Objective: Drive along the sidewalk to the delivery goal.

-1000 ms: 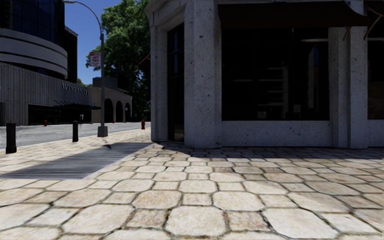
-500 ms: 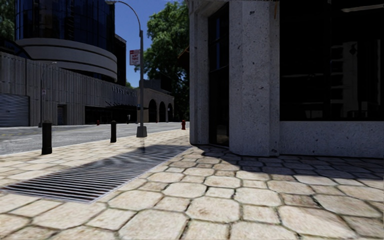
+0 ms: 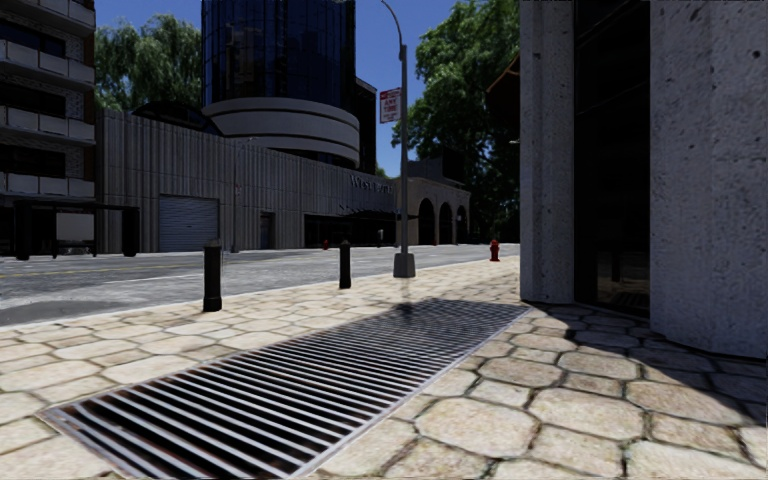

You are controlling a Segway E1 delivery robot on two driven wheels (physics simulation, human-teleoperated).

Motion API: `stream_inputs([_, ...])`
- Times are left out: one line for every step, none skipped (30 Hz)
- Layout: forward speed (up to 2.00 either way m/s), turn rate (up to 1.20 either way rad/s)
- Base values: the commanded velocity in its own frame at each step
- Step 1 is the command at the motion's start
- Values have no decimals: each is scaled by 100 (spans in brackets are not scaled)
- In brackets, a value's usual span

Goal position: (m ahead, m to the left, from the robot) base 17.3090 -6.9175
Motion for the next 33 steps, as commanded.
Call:
stream_inputs([200,0])
stream_inputs([200,0])
stream_inputs([200,0])
stream_inputs([200,0])
stream_inputs([200,0])
stream_inputs([200,0])
stream_inputs([200,0])
stream_inputs([200,0])
stream_inputs([200,0])
stream_inputs([200,0])
stream_inputs([200,0])
stream_inputs([200,0])
stream_inputs([200,0])
stream_inputs([200,0])
stream_inputs([200,0])
stream_inputs([200,0])
stream_inputs([200,0])
stream_inputs([200,0])
stream_inputs([200,0])
stream_inputs([200,0])
stream_inputs([200,0])
stream_inputs([200,0])
stream_inputs([200,0])
stream_inputs([200,0])
stream_inputs([200,0])
stream_inputs([200,0])
stream_inputs([200,0])
stream_inputs([200,0])
stream_inputs([200,0])
stream_inputs([200,0])
stream_inputs([200,0])
stream_inputs([200,0])
stream_inputs([200,0])
